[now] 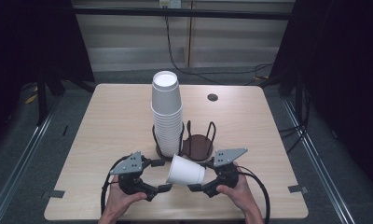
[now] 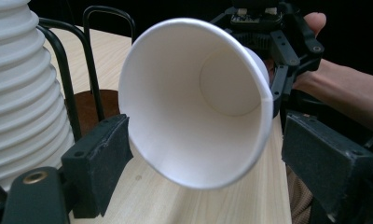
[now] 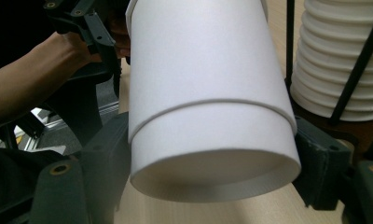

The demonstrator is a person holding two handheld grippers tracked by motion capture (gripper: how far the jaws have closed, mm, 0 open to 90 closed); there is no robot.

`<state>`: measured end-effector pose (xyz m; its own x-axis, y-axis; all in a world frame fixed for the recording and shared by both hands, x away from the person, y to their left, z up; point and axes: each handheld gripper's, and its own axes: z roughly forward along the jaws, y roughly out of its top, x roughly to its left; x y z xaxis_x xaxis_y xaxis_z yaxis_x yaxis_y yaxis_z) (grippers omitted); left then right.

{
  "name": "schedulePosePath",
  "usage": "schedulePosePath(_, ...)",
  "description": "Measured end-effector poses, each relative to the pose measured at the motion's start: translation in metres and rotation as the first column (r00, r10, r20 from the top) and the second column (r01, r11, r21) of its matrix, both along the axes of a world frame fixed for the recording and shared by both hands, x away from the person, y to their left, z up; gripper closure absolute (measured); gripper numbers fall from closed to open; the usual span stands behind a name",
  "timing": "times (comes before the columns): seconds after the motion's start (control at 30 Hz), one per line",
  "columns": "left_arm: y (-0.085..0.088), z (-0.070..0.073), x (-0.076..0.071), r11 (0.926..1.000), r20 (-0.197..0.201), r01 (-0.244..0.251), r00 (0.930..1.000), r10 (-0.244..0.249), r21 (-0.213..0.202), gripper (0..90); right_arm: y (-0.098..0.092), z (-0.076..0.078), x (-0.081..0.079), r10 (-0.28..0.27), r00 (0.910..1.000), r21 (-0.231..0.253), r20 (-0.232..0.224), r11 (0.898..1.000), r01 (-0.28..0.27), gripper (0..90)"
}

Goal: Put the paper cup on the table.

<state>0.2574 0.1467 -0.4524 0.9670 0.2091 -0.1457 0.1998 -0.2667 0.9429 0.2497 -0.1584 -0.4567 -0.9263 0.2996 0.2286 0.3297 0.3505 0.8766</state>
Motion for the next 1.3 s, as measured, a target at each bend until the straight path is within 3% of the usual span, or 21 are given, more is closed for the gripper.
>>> schedulePosePath(0.17, -0.001, 0.000, 0.003, 0.9999, -0.005, -0.005, 1.0000, 0.005, -0.014, 15.6, 0.000, 0.002, 0.001, 0.006, 1.0000, 0.004, 0.003, 1.000, -0.006, 23.9)
schedulePosePath(0.3, -0.002, 0.001, 0.005, 0.9999, -0.001, -0.015, 0.9999, 0.015, 0.004, 15.2, 0.001, 0.003, 0.000, 0.016, 0.9999, 0.000, 0.006, 1.000, -0.016, 23.9)
schedulePosePath(0.43, -0.005, 0.001, 0.006, 1.0000, -0.005, 0.008, 1.0000, -0.008, 0.003, 14.3, 0.003, 0.004, 0.000, 0.025, 0.9997, -0.002, 0.004, 1.000, -0.025, 23.9)
schedulePosePath(0.67, -0.014, 0.000, 0.009, 0.9997, -0.008, -0.002, 1.0000, 0.002, 0.025, 0.0, 0.006, 0.006, 0.000, 0.043, 0.9990, -0.008, 0.009, 0.999, -0.043, 23.9)
schedulePosePath(1.3, -0.026, -0.001, 0.012, 0.9989, -0.040, 0.047, 0.9981, -0.047, 0.004, 2.2, 0.007, 0.007, -0.001, 0.057, 0.9982, -0.020, 0.021, 0.998, -0.056, 23.8)
